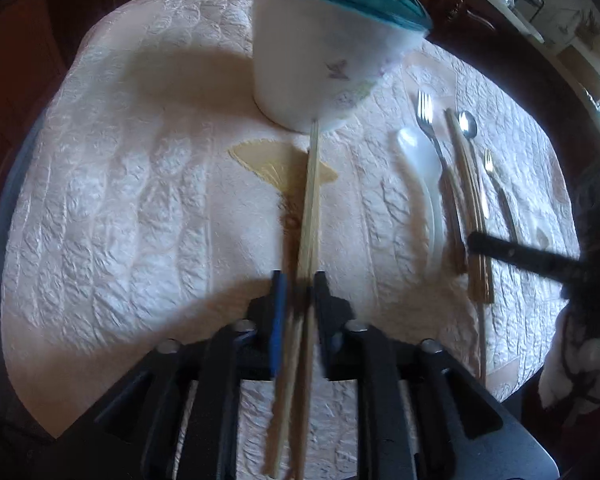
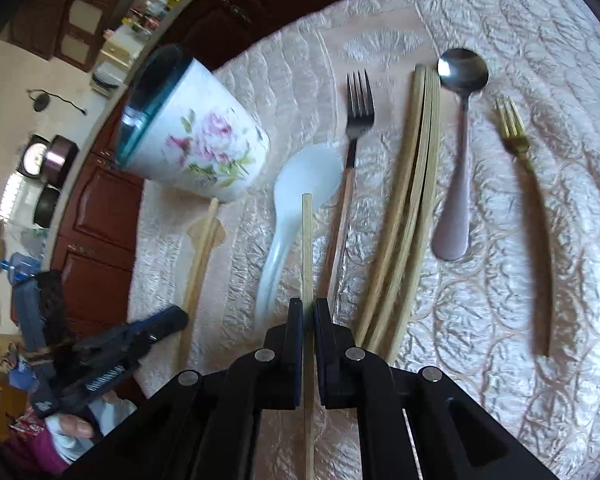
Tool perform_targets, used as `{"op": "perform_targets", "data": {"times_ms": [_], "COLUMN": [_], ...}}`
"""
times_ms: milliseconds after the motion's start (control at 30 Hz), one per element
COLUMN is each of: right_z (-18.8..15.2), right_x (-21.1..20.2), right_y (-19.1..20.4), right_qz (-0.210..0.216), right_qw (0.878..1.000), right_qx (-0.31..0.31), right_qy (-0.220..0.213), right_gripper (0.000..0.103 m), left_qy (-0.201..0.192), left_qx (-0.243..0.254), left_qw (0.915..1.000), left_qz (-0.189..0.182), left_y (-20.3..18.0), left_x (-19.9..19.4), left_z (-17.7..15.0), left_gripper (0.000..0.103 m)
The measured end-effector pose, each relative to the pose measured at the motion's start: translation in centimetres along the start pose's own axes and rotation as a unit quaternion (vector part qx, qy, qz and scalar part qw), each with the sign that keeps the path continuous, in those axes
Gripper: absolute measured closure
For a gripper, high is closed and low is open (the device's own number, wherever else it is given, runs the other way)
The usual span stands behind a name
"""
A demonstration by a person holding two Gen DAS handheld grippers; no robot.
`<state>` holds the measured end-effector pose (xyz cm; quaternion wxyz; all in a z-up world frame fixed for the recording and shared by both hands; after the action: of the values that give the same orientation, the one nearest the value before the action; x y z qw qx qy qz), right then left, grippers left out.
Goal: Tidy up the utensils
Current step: 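Grasp a chopstick with the left gripper while the right gripper holds its chopstick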
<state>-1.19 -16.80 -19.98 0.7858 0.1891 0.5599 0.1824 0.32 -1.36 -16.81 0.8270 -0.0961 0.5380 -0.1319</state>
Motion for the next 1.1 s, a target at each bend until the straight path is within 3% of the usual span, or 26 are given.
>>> {"op": "perform_targets", "data": {"times_ms": [133,333,667,733,1100], "right_z": [0.8,1.8,4.5,5.1,5.2], "right_x": [0.8,1.9,3.4,3.7,0.2], "right_y": [-0.2,0.5,0.5,0.7,2.6], "right_qz": [-0.038,-0.044,-0.051,-0.051,-0.034], "right_qw": [0.999,0.999,0.998,0.998,0.997], "right_qx": [-0.004,-0.008,-0.012,-0.019,-0.059], "right_qy": [0.000,0.010,0.019,0.019,-0.019], "right_gripper": [0.097,0.096,0.093,0.093,0.094], "left_qy": [-0.015,0.000,0.018,0.020,-0.007], "left_qx": [0.015,0.060,0.086,0.088,0.090], "left_qw": [0.9998,0.9982,0.9961,0.9958,0.9959], "left_qz": [0.007,0.005,0.010,0.012,-0.007], "left_y": [0.4,-0.6,-1.3,-1.2,-0.3], "left_x": [-0.2,1.8,4.1,4.3,0.5], "left_z": [2.1,4.3,6.8,7.0,6.6], "left_gripper": [0.080,0.080,0.080,0.094,0.098]}}
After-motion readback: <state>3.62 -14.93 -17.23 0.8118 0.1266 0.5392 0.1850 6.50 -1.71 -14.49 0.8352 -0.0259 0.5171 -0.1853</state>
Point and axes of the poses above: each gripper's, at about its wrist camera, not at the fingertips, and x roughly the way its jaws point, y to its left, z to its top, the point moved 8 cm from there along x, roughly the way its jaws point, and after that the axes turned 3 degrees about -z, right-handed, at the moved point
